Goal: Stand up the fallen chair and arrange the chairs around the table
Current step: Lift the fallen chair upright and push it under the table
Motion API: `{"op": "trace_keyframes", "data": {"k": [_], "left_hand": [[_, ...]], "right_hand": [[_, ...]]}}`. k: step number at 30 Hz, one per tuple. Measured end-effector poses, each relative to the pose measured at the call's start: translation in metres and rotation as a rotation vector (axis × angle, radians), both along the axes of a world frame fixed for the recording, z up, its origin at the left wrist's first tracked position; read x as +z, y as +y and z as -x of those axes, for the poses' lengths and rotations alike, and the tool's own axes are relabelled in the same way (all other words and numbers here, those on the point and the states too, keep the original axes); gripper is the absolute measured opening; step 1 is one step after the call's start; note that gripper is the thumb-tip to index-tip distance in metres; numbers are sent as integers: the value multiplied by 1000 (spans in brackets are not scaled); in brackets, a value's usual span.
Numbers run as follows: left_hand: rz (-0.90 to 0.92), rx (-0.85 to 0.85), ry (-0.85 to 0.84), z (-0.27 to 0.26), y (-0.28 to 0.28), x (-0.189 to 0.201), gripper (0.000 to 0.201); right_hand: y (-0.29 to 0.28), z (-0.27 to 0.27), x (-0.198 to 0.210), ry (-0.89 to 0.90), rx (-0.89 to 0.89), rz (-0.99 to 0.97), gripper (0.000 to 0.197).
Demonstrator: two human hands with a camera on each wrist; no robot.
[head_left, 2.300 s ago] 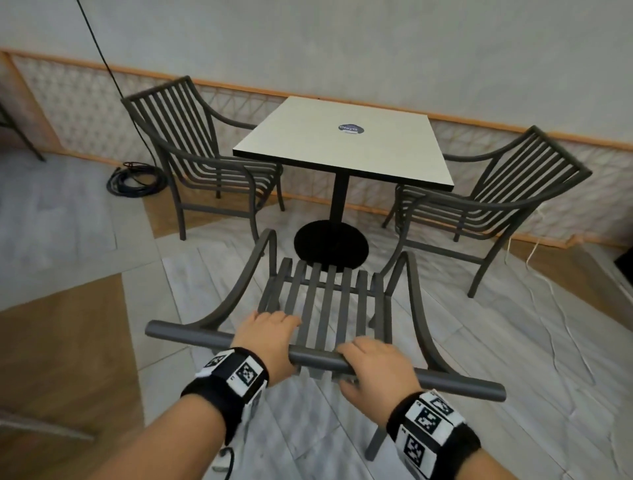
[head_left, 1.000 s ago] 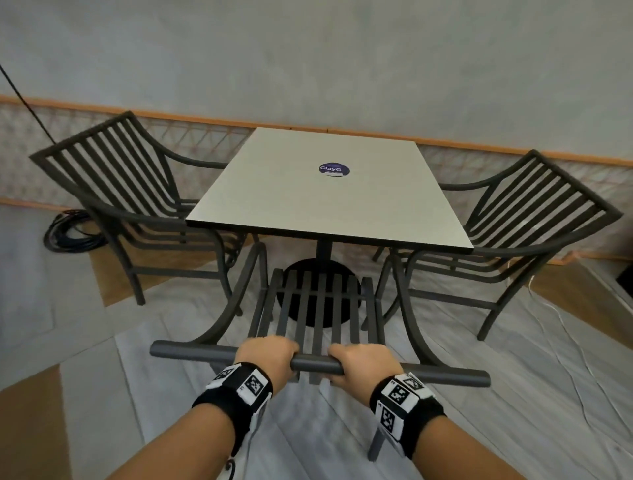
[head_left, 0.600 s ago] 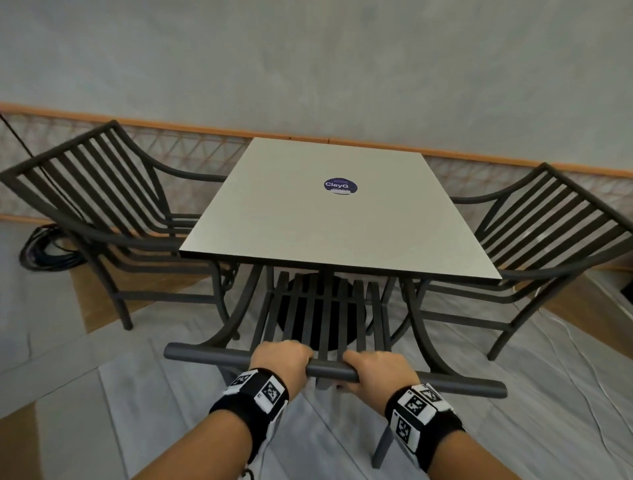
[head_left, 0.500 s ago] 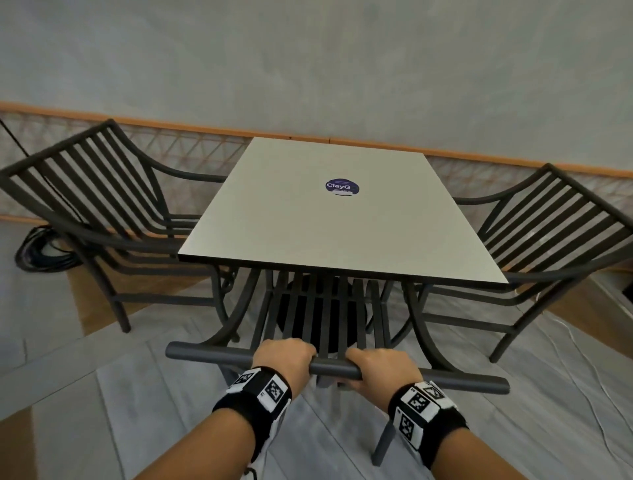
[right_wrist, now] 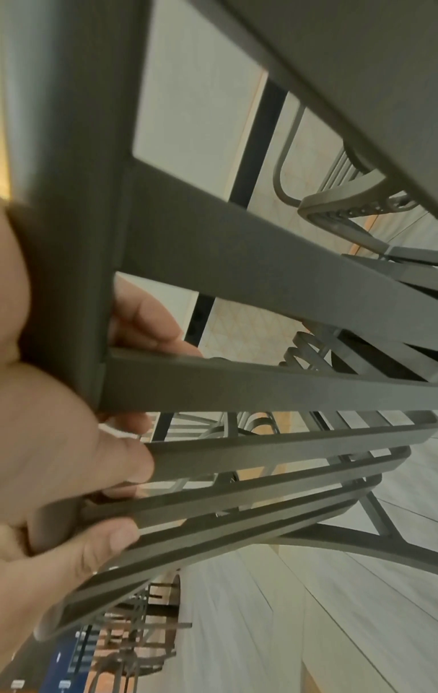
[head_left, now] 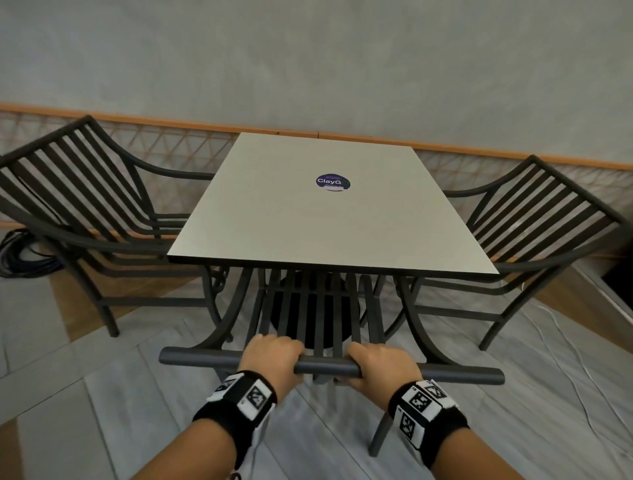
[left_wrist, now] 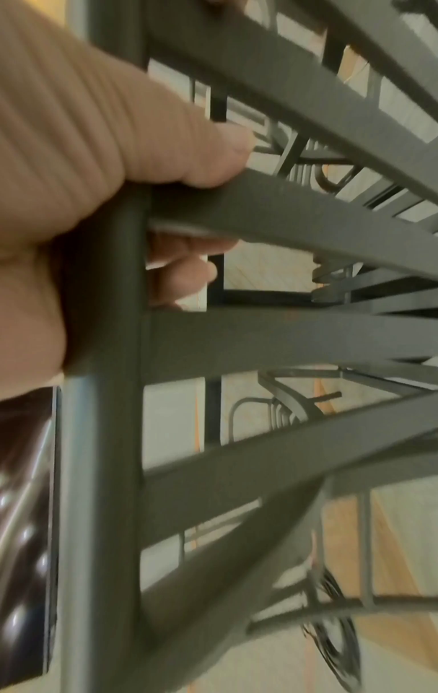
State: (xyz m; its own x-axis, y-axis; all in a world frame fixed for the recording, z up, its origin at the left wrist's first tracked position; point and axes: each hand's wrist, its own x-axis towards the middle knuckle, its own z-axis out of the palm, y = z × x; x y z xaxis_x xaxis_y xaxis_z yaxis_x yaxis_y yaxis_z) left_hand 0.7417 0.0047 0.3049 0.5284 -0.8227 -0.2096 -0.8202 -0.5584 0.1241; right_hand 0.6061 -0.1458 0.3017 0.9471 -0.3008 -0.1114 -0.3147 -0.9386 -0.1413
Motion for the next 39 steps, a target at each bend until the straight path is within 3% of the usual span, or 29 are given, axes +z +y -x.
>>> {"op": "trace_keyframes", "data": {"k": [4, 5, 9, 10, 12, 15, 18, 39], "left_hand": [[50, 148, 5, -18, 48, 4, 62], [98, 215, 12, -23, 62, 4, 64], [336, 638, 36, -43, 97, -6, 33], [455, 802, 103, -48, 101, -10, 32], [699, 1089, 389, -54, 99, -17, 42], [879, 1286, 642, -65, 90, -27, 40], [901, 1313, 641, -70, 87, -25, 23], [856, 1327, 551, -63, 88, -19, 14]], "right_hand": [[-8, 28, 5, -103, -136, -76, 53], [-12, 36, 5, -161, -204, -75, 52], [-35, 67, -3, -390, -675, 14, 24], [-42, 72, -5, -422, -814, 33, 17], [-53, 77, -7, -501, -1103, -95, 31], [-60, 72, -1, -712, -1340, -452, 44], [-61, 68, -2, -770, -1393, -579, 37], [-60, 69, -1, -774, -1347, -525, 33]]}}
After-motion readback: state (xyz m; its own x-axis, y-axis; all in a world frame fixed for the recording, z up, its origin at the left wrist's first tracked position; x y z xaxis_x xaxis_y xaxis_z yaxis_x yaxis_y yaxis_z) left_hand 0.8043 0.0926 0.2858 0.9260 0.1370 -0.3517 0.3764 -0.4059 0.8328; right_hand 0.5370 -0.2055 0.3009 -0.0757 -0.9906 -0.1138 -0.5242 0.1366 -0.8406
